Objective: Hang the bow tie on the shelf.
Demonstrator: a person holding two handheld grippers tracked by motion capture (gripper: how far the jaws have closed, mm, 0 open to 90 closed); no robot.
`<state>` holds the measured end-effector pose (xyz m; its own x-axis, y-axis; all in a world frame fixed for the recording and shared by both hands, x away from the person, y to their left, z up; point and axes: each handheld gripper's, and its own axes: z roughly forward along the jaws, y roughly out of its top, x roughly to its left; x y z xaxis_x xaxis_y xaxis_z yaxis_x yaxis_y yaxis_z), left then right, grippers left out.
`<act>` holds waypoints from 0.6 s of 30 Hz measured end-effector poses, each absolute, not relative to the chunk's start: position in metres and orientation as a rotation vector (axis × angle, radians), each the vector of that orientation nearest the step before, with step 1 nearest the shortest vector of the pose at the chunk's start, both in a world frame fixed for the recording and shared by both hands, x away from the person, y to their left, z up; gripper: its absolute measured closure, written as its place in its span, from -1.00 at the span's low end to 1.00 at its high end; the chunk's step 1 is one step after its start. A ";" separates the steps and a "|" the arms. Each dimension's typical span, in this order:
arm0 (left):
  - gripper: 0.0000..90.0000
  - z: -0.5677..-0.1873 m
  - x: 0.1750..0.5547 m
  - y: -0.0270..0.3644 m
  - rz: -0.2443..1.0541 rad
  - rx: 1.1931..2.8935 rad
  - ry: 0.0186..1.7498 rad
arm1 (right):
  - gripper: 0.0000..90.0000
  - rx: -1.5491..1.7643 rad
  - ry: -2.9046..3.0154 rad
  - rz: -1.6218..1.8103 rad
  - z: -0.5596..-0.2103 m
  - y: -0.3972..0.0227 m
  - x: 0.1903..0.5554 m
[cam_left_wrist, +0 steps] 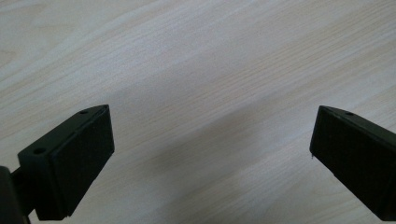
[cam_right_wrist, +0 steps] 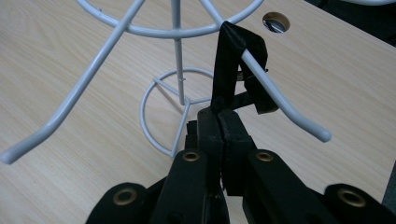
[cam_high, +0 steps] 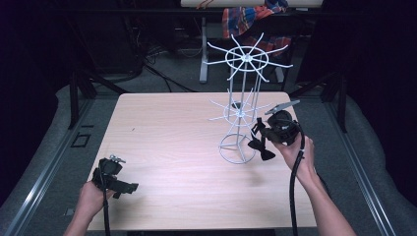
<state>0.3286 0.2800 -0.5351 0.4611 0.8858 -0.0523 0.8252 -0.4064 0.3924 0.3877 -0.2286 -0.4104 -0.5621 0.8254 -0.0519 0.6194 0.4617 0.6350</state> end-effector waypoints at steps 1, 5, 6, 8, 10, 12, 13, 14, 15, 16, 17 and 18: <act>-1.00 -0.535 0.329 0.280 0.231 2.352 1.445 | 0.97 1.221 2.363 0.811 -0.410 -0.229 0.388; -1.00 -0.535 0.329 0.280 0.230 2.355 1.441 | 0.87 1.213 2.366 0.839 -0.409 -0.230 0.385; -1.00 -0.535 0.329 0.280 0.230 2.355 1.441 | 0.87 1.213 2.366 0.839 -0.409 -0.230 0.385; -1.00 -0.535 0.329 0.280 0.229 2.358 1.439 | 0.68 1.208 2.374 0.846 -0.406 -0.231 0.383; -1.00 -0.535 0.329 0.280 0.229 2.353 1.442 | 0.58 1.195 2.384 0.839 -0.404 -0.232 0.381; -1.00 -0.535 0.329 0.280 0.229 2.352 1.444 | 0.51 1.194 2.385 0.853 -0.403 -0.233 0.380; -1.00 -0.535 0.329 0.280 0.229 2.352 1.445 | 0.46 1.194 2.386 0.853 -0.402 -0.234 0.379; -1.00 -0.535 0.329 0.280 0.231 2.355 1.443 | 0.44 1.193 2.393 0.861 -0.402 -0.235 0.378; -1.00 -0.535 0.329 0.280 0.231 2.355 1.442 | 0.41 1.196 2.394 0.867 -0.401 -0.236 0.377; -1.00 -0.535 0.329 0.280 0.231 2.355 1.443 | 0.38 1.210 2.387 0.893 -0.402 -0.236 0.376; -1.00 -0.535 0.329 0.280 0.230 2.354 1.444 | 0.34 1.211 2.392 0.898 -0.401 -0.238 0.375; -1.00 -0.535 0.329 0.280 0.230 2.354 1.444 | 0.32 1.213 2.391 0.910 -0.401 -0.238 0.373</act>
<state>0.3290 0.2797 -0.5354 0.4622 0.8852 -0.0525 0.8251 -0.4076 0.3912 0.3735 -0.2383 -0.4008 -0.5938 0.8046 0.0108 0.6080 0.4399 0.6610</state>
